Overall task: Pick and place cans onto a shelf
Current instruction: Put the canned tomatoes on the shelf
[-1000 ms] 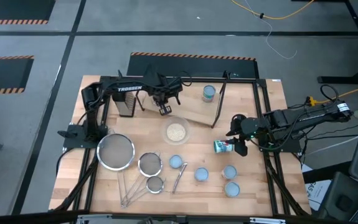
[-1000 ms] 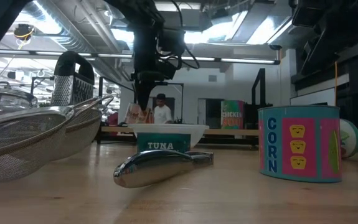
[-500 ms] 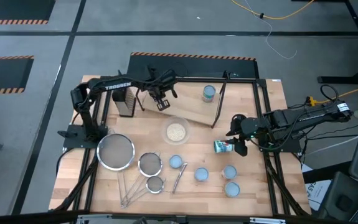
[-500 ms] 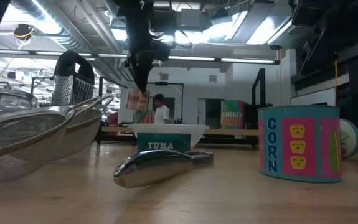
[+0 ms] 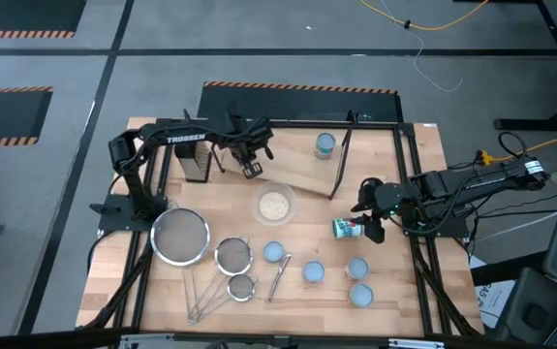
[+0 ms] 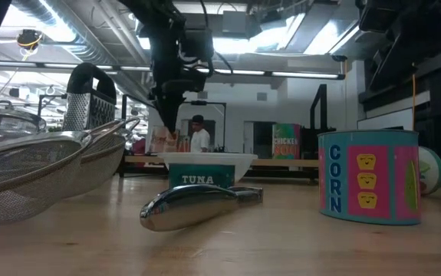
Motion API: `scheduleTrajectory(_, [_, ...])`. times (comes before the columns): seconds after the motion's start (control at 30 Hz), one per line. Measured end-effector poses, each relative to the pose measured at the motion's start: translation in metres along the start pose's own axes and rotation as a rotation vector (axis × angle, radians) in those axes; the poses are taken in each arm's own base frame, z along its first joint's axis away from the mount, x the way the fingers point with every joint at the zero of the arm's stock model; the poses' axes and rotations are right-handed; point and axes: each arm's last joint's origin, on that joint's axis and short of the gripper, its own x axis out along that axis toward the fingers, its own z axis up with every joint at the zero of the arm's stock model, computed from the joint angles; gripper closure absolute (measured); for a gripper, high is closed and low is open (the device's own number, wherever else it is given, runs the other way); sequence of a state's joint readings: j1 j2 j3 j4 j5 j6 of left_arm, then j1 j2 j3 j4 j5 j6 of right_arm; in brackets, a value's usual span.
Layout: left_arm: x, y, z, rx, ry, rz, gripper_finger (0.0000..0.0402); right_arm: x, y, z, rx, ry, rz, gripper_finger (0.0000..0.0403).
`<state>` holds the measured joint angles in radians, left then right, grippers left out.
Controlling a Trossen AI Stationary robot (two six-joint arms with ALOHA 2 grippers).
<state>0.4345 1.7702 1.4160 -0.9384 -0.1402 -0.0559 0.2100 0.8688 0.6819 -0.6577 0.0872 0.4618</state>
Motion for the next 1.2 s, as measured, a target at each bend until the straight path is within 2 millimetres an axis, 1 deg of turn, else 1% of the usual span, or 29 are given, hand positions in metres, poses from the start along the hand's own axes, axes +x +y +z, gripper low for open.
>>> scheduleTrajectory(0.9, [0.0010,0.0030,-0.0024,0.011,0.022,0.033,0.0390,0.0000,0.0002,0.0004,0.005,-0.004,0.002,0.0228])
scheduleTrajectory(1.0, [0.0010,0.0030,-0.0024,0.012,0.022,0.033,0.0376,0.0000,0.0002,0.0004,0.005,-0.004,0.002,0.0228])
scheduleTrajectory(1.2, [0.0010,0.0030,-0.0023,0.012,0.021,0.036,0.0333,0.0000,0.0002,0.0004,0.004,-0.004,0.002,0.0228])
